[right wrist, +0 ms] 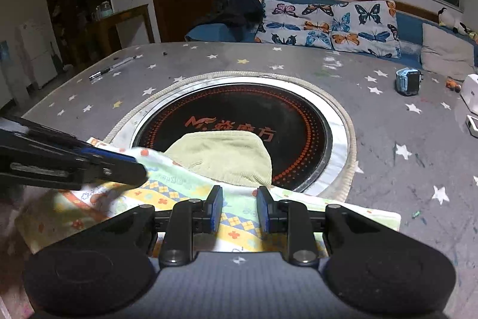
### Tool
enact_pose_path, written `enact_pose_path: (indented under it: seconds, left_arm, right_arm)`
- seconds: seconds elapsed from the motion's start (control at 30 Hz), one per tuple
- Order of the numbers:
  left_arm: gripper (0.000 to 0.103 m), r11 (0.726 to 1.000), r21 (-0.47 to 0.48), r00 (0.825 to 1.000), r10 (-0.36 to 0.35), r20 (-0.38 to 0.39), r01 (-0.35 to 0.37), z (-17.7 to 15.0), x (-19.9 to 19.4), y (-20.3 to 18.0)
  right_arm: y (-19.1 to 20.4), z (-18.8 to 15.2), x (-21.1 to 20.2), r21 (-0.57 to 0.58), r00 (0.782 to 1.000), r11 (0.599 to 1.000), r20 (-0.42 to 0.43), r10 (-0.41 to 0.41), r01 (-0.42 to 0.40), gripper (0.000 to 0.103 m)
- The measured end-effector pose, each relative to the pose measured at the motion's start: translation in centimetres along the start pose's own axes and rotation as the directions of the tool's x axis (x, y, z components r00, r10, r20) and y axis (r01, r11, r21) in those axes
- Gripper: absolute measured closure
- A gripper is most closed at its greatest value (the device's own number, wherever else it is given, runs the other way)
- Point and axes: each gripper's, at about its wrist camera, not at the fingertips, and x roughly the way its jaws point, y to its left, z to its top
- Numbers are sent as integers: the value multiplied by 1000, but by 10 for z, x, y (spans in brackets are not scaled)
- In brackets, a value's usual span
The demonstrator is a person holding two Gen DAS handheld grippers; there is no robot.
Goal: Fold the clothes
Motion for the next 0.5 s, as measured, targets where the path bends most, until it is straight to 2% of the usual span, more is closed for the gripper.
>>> enact_pose_path:
  seconds: [0.17,0.37,0.5]
  left_arm:
    - [86,1000,-9,1000,4,8,-4,-2,0,3]
    - [86,1000,-3,1000,23,15,-23,-5,1,3]
    - [86,999,3,999,44,17,-44,-6,0,4]
  right_arm:
    - [-8,-14,-27,17,999,1000,40,-18,17,78]
    - [-27,-42,-55,-5,993,994,46,-111,111,78]
    - [-47,-50,-58,40,988,989,45,-147,145,82]
